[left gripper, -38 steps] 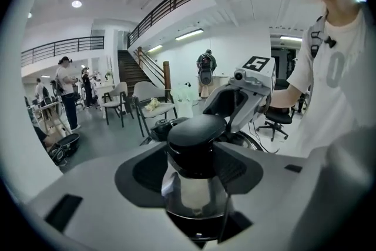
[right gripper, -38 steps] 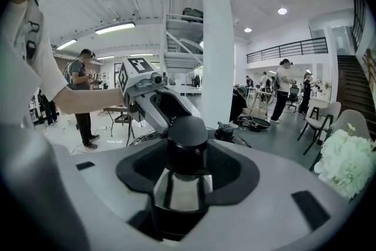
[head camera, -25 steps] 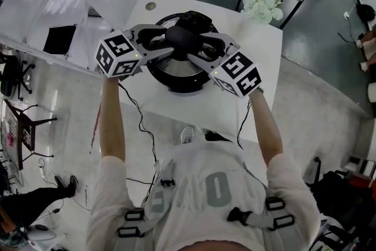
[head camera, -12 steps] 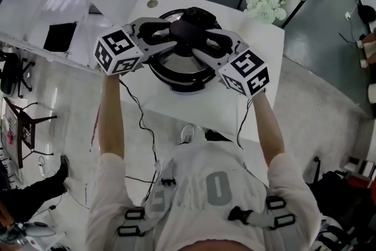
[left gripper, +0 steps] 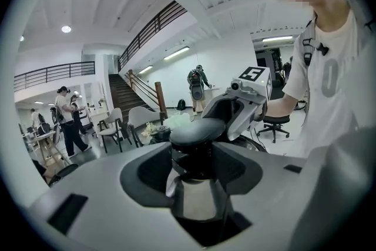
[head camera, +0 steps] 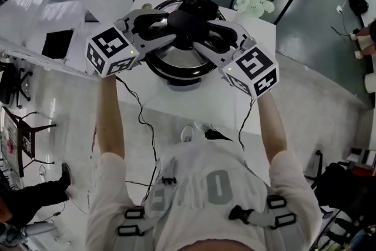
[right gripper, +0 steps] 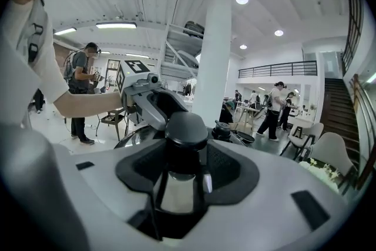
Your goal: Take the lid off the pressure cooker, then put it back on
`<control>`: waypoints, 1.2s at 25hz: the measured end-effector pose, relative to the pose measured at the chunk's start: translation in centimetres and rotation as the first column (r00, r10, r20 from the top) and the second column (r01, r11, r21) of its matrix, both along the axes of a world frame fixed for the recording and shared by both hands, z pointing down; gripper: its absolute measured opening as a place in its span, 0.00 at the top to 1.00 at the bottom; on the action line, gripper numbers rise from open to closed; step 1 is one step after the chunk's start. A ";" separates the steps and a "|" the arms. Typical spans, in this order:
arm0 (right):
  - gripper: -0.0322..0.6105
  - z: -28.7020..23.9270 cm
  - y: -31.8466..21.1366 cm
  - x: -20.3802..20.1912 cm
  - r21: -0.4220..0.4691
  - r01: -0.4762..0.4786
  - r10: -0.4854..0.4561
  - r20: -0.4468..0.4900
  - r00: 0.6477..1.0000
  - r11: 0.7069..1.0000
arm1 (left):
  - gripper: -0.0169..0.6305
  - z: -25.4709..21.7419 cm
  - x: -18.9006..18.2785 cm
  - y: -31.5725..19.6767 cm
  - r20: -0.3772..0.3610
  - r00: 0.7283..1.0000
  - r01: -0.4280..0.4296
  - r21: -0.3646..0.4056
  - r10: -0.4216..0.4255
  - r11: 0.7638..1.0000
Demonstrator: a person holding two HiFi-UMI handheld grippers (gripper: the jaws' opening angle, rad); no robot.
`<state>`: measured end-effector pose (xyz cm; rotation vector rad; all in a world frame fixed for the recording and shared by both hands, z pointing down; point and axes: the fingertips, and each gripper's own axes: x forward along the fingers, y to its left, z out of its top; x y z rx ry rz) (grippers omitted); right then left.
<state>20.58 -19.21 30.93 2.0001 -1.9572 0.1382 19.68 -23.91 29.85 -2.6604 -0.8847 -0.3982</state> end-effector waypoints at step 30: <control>0.61 3.3 23.7 -1.4 -0.008 0.025 -0.025 -0.038 0.999 1.000 | 0.64 3.4 -1.6 24.0 -0.067 0.995 0.077 0.002 -0.076 0.997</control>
